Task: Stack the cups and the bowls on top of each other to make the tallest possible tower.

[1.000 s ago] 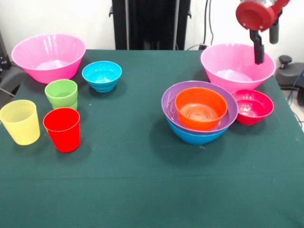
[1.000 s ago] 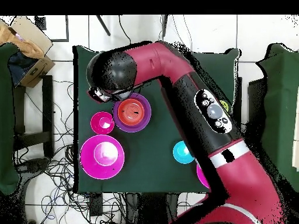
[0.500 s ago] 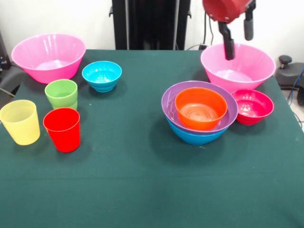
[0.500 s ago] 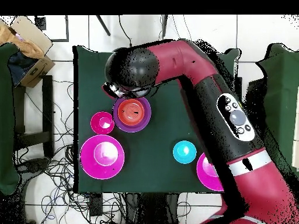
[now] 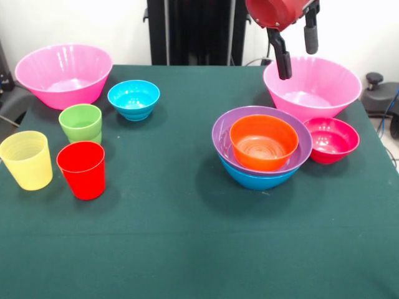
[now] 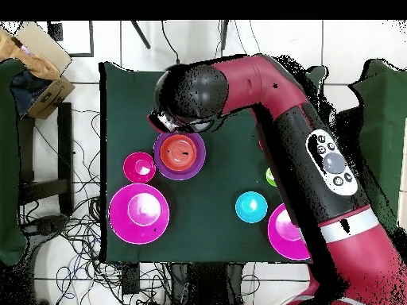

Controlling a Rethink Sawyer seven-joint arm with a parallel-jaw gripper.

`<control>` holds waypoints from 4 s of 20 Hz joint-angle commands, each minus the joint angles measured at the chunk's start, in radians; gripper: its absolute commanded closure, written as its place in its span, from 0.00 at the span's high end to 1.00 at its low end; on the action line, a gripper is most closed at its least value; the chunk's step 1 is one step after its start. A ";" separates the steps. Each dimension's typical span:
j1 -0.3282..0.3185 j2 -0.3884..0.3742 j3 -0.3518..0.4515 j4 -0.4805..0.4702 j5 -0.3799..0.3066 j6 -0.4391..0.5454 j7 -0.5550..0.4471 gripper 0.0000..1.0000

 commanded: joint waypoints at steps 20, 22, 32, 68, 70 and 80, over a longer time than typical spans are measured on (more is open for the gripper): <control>-0.120 0.058 -0.014 0.042 -0.086 0.089 -0.420 1.00; -0.127 0.070 -0.010 0.016 -0.084 0.121 -0.457 1.00; -0.153 0.090 -0.004 -0.035 -0.091 0.181 -0.593 1.00; -0.155 0.160 -0.041 -0.396 -0.129 0.543 -1.052 1.00; -0.148 0.161 -0.043 -0.407 -0.132 0.550 -1.059 1.00; -0.144 0.153 -0.055 -0.372 -0.117 0.486 -1.015 1.00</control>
